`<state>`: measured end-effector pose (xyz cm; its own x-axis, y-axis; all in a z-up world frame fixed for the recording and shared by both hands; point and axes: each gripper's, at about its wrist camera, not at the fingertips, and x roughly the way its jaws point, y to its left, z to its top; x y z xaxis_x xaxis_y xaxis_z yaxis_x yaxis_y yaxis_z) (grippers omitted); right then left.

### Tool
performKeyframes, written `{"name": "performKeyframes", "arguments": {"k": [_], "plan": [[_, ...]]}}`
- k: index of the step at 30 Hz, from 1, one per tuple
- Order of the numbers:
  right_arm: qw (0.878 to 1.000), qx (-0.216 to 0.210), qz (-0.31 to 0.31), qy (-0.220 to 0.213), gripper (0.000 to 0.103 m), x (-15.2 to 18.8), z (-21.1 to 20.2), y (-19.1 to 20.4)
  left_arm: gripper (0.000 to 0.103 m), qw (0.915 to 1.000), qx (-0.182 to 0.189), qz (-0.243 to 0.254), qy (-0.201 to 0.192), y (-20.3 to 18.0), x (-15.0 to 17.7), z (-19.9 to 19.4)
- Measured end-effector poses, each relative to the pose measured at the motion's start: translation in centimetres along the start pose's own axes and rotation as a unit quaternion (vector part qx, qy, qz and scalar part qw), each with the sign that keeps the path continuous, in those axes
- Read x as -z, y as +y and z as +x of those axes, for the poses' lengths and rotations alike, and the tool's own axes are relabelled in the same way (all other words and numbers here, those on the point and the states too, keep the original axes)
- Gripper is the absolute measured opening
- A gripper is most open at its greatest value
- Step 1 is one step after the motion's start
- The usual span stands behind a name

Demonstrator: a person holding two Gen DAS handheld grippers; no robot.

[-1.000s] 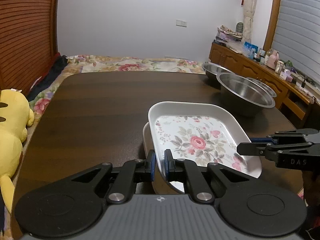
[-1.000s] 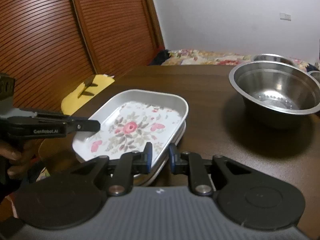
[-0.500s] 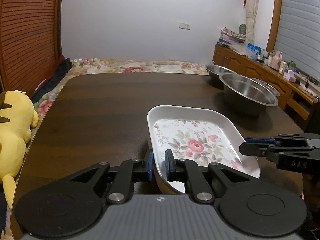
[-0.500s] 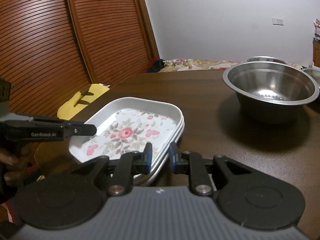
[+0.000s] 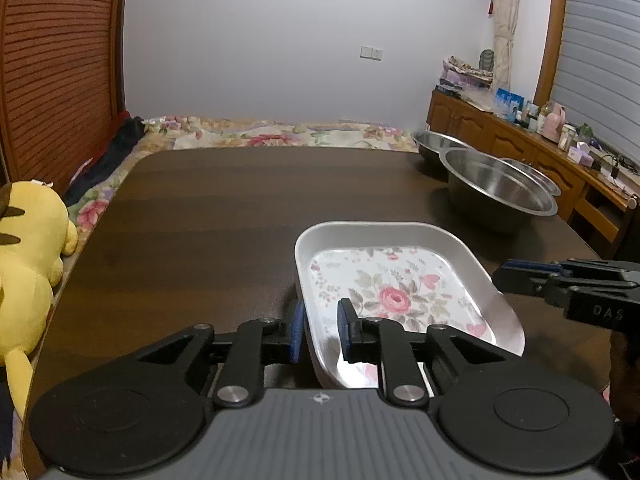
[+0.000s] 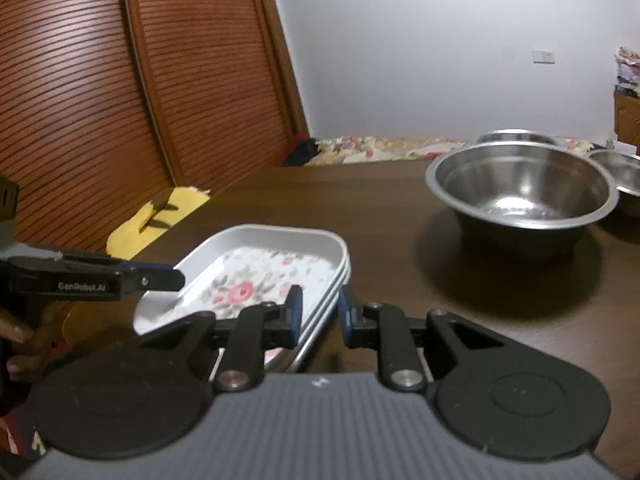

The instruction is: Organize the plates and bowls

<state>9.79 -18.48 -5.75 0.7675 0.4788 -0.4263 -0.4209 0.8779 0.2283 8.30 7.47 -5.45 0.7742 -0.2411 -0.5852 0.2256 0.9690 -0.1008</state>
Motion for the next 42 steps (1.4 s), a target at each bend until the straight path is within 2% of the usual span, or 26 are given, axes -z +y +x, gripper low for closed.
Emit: {"name": "performKeyframes", "arguments": {"k": [8, 12, 13, 17, 19, 25, 31, 37, 42], "plan": [[0.999, 0.031, 0.006, -0.027, 0.021, -0.8, -1.7, -1.9, 0.029, 0.9996, 0.002, 0.015, -0.023, -0.9, -1.8, -0.3], [0.998, 0.051, 0.009, -0.04, 0.023, -1.2, -2.4, -3.2, 0.04, 0.999, 0.009, 0.028, -0.034, -1.8, -3.0, 0.2], [0.997, 0.057, 0.01, -0.044, 0.03, -1.3, -2.7, -3.5, 0.046, 0.9988, 0.012, 0.03, -0.037, -2.1, -3.2, 0.3], [0.995, 0.082, 0.004, -0.061, 0.043, -1.9, -3.3, -4.6, 0.06, 0.9977, 0.022, 0.043, -0.049, -3.5, -4.3, 1.0], [0.993, 0.096, 0.003, -0.072, 0.061, -2.2, -3.5, -5.3, 0.074, 0.997, 0.027, 0.047, -0.055, -4.3, -4.9, 1.4], [0.987, 0.122, -0.013, -0.101, 0.085, -2.8, -3.7, -7.3, 0.092, 0.9951, 0.036, 0.064, -0.067, -6.7, -6.3, 3.2], [0.987, 0.121, -0.017, -0.109, 0.092, -3.6, -2.5, -10.2, 0.095, 0.9953, 0.029, 0.067, -0.063, -8.7, -7.7, 5.6], [0.987, 0.117, -0.027, -0.111, 0.093, -3.9, -1.4, -12.4, 0.095, 0.9964, 0.021, 0.06, -0.057, -10.4, -8.7, 7.8], [0.99, 0.103, -0.009, -0.099, 0.093, -3.8, -0.7, -13.6, 0.095, 0.997, 0.021, 0.058, -0.047, -11.4, -9.0, 9.4]]}}
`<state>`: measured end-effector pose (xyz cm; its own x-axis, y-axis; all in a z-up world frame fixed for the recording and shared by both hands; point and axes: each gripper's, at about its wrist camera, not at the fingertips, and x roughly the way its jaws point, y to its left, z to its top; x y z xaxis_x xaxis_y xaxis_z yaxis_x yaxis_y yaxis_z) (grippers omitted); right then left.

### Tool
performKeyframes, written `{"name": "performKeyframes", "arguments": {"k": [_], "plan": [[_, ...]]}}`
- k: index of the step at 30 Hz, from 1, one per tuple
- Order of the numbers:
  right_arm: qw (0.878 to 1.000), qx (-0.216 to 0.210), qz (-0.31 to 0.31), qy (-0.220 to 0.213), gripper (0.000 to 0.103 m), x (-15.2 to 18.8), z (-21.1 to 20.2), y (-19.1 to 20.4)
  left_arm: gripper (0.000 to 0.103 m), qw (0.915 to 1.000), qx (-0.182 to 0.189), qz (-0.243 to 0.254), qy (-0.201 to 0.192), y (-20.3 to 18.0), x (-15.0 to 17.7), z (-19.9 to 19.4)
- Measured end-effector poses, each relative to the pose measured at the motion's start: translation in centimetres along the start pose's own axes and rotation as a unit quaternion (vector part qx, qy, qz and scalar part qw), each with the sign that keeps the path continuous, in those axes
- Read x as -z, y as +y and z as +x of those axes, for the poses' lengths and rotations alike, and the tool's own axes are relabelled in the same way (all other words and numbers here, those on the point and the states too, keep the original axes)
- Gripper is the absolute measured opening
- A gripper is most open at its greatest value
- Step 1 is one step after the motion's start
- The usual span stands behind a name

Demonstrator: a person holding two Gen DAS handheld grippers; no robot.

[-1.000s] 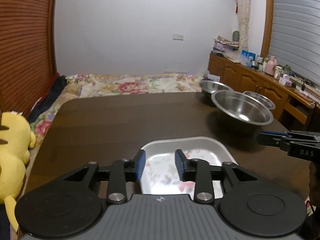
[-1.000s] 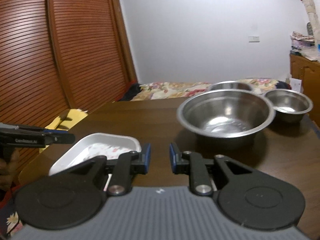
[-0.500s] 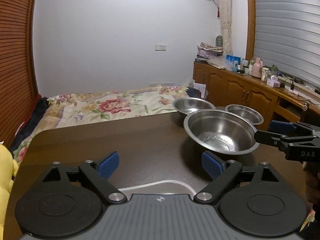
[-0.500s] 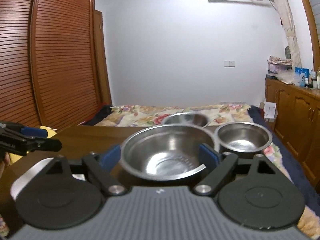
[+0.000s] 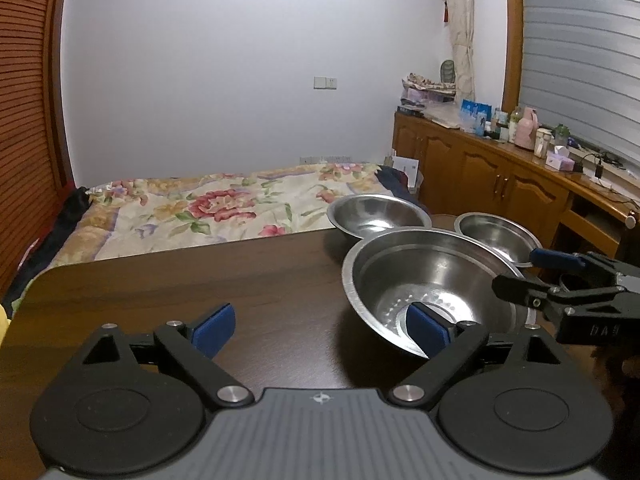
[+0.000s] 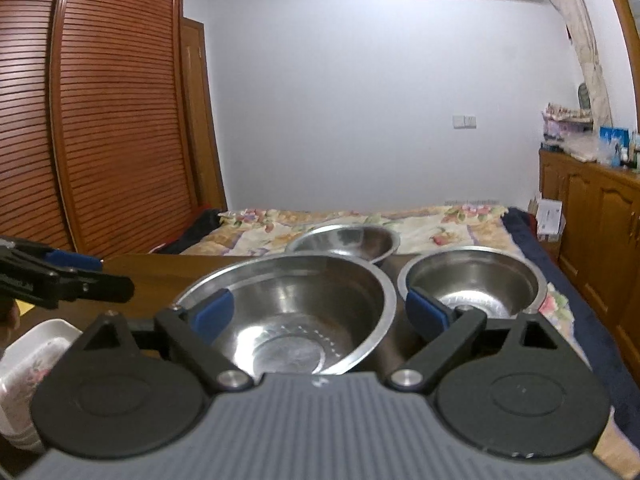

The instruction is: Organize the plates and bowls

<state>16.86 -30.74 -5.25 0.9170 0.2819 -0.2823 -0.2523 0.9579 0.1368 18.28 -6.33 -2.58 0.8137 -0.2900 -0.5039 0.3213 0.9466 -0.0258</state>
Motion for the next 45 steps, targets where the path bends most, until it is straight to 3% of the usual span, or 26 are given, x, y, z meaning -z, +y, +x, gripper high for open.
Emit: {"name": "performKeyframes", "arguments": {"k": [11, 24, 33, 39, 45], "plan": [[0.999, -0.008, 0.03, 0.037, 0.093, 0.4, 1.3, -1.4, 0.093, 0.9994, 0.017, -0.01, 0.029, -0.5, -0.6, 3.2], [0.997, -0.021, 0.046, 0.049, 0.092, 0.6, 1.7, -2.0, 0.065, 0.9968, 0.042, -0.026, 0.062, -0.8, -0.7, 5.5], [0.996, -0.025, 0.053, 0.061, 0.064, 0.7, 2.2, -2.5, 0.043, 0.9953, 0.05, -0.037, 0.074, -1.0, -0.7, 6.2], [0.996, -0.027, 0.064, 0.06, 0.046, 0.8, 2.2, -2.9, 0.035, 0.9948, 0.059, -0.039, 0.073, -0.9, -0.7, 6.1], [0.996, -0.03, 0.07, 0.054, 0.038, 0.9, 2.0, -3.1, 0.027, 0.9946, 0.064, -0.036, 0.074, -1.2, -0.7, 6.1]]}}
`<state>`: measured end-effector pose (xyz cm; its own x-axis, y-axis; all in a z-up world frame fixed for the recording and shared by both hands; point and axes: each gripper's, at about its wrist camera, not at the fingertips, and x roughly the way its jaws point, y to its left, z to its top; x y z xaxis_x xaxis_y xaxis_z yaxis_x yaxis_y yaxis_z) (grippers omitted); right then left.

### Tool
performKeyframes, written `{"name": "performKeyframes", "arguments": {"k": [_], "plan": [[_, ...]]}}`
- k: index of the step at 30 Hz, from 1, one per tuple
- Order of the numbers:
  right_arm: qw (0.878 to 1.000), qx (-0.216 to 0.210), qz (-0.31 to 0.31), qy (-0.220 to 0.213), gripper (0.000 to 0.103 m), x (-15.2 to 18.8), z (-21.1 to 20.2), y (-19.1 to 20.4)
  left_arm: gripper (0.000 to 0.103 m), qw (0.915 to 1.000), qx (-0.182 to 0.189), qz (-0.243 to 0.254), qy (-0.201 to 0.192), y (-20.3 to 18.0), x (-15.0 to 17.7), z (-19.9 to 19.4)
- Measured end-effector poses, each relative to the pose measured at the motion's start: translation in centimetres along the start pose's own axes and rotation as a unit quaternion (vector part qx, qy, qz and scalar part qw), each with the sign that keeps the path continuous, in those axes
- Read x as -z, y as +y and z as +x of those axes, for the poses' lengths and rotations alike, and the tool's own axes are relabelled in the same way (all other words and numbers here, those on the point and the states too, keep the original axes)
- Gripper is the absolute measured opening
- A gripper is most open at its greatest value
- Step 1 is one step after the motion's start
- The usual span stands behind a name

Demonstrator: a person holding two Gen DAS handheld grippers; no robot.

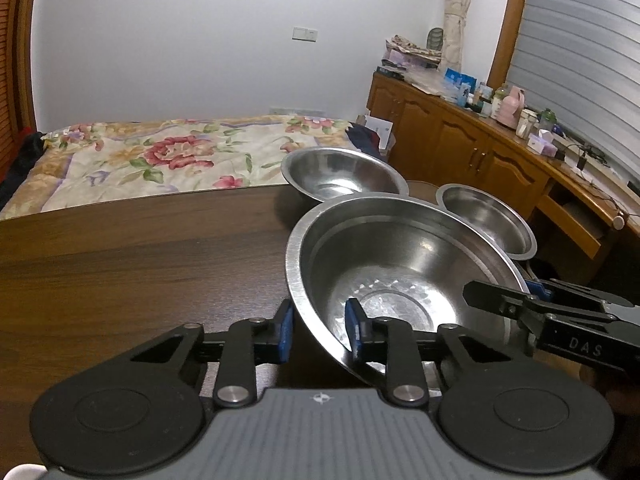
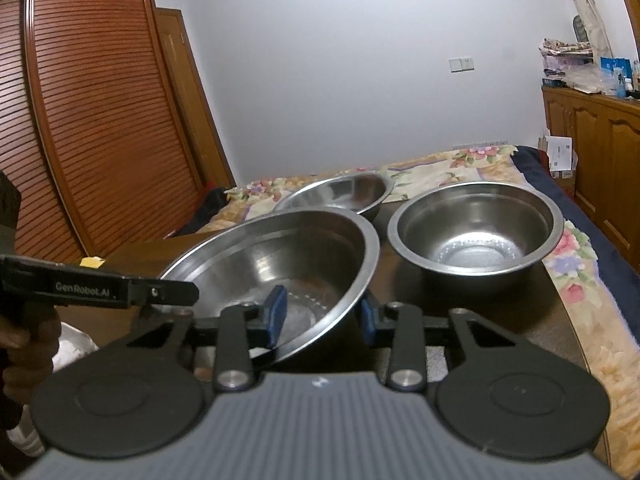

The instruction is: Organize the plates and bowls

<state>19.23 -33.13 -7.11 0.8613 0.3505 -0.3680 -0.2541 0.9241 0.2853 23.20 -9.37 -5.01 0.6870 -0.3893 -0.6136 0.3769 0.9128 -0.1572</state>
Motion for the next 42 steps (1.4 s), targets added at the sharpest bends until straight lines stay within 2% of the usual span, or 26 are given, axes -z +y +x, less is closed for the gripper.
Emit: {"name": "performKeyframes", "arguments": {"k": [16, 28, 42], "plan": [[1.0, -0.013, 0.012, -0.009, 0.033, 0.1, -0.1, -0.5, 0.027, 1.0, -0.003, 0.005, -0.006, 0.0, 0.2, -0.5], [1.0, -0.025, 0.004, -0.011, 0.032, -0.3, -1.0, 0.7, 0.027, 0.9996, -0.006, 0.011, -0.027, 0.0, 0.6, -3.2], [1.0, -0.006, -0.001, -0.023, 0.032, 0.0, -4.7, 2.1, 0.027, 0.9986, 0.024, 0.011, -0.045, -0.9, 2.5, -6.9]]}}
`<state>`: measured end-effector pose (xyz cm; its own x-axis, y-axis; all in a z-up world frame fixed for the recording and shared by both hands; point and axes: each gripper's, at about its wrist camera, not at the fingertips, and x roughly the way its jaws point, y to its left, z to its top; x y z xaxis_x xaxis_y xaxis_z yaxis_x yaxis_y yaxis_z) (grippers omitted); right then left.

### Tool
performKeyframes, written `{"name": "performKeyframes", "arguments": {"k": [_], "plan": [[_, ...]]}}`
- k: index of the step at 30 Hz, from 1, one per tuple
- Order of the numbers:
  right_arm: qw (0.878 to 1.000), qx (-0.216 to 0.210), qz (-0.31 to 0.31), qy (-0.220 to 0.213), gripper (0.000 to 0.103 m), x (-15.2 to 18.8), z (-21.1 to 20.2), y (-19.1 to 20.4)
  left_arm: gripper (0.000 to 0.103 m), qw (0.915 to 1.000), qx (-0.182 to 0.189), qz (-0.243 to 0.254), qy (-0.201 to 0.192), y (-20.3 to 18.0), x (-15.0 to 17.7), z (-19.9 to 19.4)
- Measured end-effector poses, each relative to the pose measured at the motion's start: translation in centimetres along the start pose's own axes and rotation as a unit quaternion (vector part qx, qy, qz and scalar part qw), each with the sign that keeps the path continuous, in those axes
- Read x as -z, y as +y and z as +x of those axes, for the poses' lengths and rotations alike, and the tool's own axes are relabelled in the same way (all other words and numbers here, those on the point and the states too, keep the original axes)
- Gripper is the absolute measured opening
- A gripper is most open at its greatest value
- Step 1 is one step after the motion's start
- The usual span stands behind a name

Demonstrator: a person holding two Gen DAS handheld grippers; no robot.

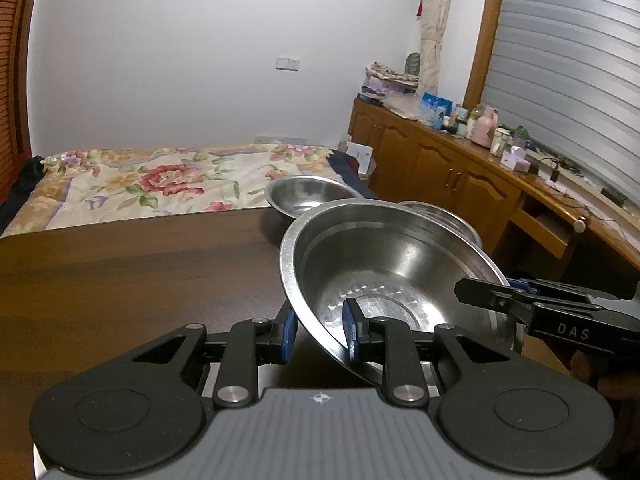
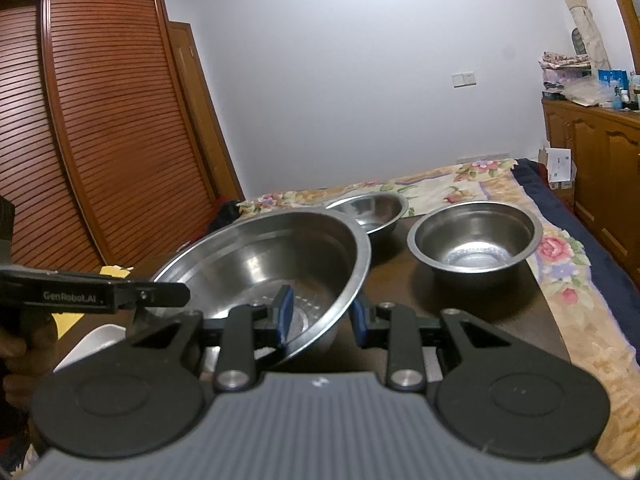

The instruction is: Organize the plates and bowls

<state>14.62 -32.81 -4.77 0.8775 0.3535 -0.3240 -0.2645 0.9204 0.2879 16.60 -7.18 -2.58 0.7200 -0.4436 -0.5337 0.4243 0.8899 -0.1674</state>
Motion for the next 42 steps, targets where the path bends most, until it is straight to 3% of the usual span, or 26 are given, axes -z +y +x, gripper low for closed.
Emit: {"name": "performKeyframes", "arguments": {"k": [15, 42], "plan": [[1.0, 0.006, 0.012, 0.012, 0.032, 2.4, -2.9, 0.3, 0.027, 0.9997, 0.017, 0.005, 0.016, -1.7, 2.9, -2.4], [0.999, 0.014, 0.03, 0.029, 0.032, 4.7, -3.5, -0.6, 0.028, 0.9986, 0.019, 0.018, 0.045, -2.7, 4.9, -1.9]]}}
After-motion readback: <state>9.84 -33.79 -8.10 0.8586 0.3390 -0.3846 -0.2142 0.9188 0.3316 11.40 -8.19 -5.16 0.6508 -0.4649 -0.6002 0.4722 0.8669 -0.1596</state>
